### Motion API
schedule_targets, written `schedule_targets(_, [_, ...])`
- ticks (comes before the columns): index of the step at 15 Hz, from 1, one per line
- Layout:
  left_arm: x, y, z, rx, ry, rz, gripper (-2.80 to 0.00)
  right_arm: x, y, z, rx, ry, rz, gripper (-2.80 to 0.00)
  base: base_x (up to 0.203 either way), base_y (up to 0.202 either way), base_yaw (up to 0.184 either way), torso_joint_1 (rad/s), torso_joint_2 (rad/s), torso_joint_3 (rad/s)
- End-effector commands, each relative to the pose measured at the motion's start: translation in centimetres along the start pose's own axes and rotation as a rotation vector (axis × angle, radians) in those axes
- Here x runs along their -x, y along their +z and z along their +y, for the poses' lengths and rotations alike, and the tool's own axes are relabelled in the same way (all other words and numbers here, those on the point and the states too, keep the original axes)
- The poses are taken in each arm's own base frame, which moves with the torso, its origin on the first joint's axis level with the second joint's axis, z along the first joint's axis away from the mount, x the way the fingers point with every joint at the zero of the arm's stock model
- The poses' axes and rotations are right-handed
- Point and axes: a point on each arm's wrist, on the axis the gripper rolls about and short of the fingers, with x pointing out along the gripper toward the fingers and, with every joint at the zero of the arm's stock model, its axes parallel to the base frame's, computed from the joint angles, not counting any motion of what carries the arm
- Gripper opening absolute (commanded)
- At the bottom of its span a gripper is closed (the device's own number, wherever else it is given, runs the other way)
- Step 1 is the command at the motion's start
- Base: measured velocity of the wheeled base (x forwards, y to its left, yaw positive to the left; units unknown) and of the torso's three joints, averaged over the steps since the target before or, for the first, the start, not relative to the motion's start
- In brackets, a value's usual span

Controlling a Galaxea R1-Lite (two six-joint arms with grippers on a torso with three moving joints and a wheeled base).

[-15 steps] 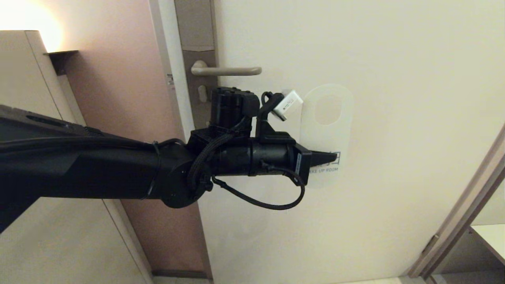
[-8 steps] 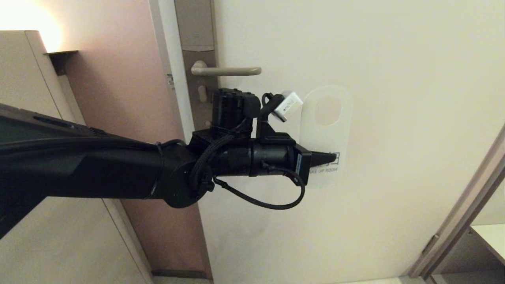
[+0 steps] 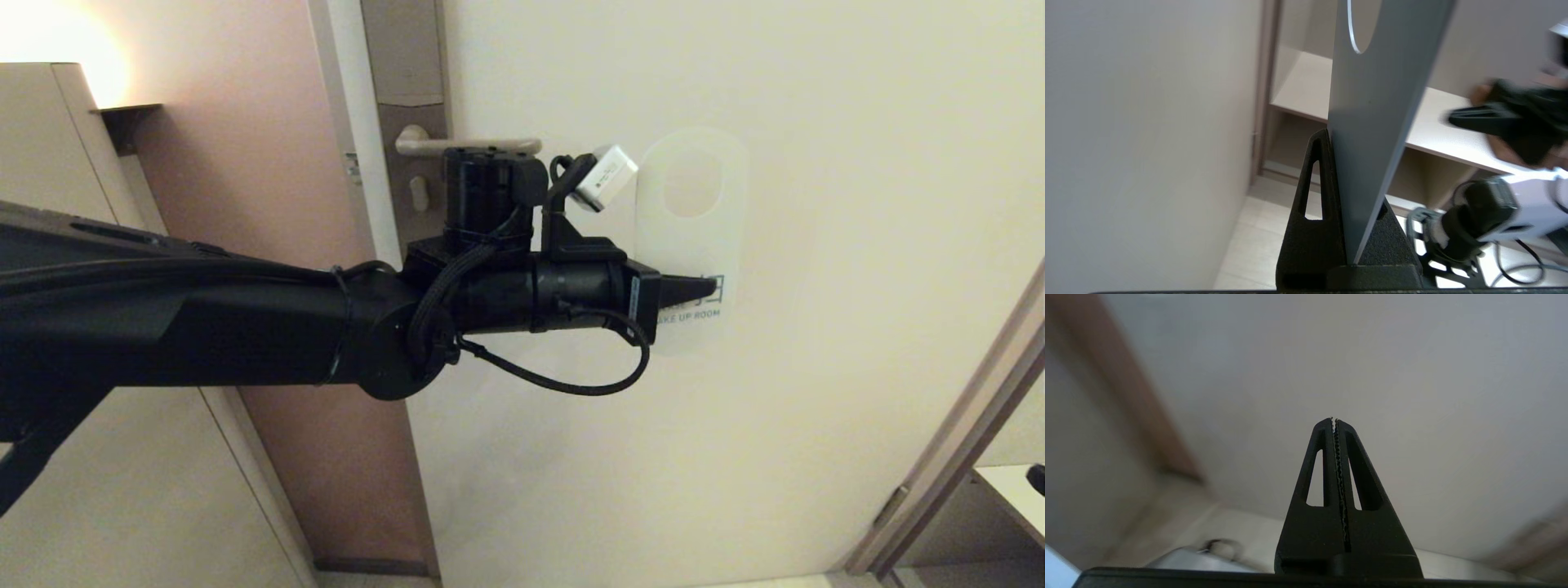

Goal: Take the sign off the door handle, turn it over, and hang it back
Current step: Hand it to the other hand

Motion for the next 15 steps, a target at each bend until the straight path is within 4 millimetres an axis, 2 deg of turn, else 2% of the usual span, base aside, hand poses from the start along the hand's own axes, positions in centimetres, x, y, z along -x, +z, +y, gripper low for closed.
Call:
schedule_targets(1, [-0.2,0.0,0.1,-0.002,-0.043,0.004,-2.8,-3.7,0.7,-0.7,-0.058,0.061,0.122,-2.8,0.0,0.0,0.0,0.0,0.0,0.0])
schedule_targets(4, [-0.4,-0.2,0.2,0.01,-0.071,0.013,-2.8,-6.8,2.4,-1.2,-0.14,0.149,0.141,-2.8,0.0,0.0,0.0,0.0,0.0,0.0])
schedule_targets(7, [-0.7,-0.3,0.5,0.013,-0.084,0.016,-2.8,-8.7,3.7,-1.5,-0.162,0.246,0.161,-2.8,0.0,0.0,0.0,0.0,0.0,0.0])
schedule_targets(11, [-0.9,-0.5,0.7,0.016,-0.098,0.021,-2.8,-10.6,4.6,-1.8,-0.154,0.309,0.135,-2.8,0.0,0.0,0.0,0.0,0.0,0.0])
schedule_targets(14, [-1.1,-0.9,0.9,0.022,-0.112,0.03,-2.8,-11.1,4.5,-1.7,-0.155,0.382,0.137,-2.8,0.0,0.0,0.0,0.0,0.0,0.0])
schedule_targets(15, [-1.1,-1.0,0.9,0.022,-0.123,0.033,-2.8,-11.2,4.5,-1.8,-0.158,0.392,0.141,-2.13,0.0,0.0,0.0,0.0,0.0,0.0])
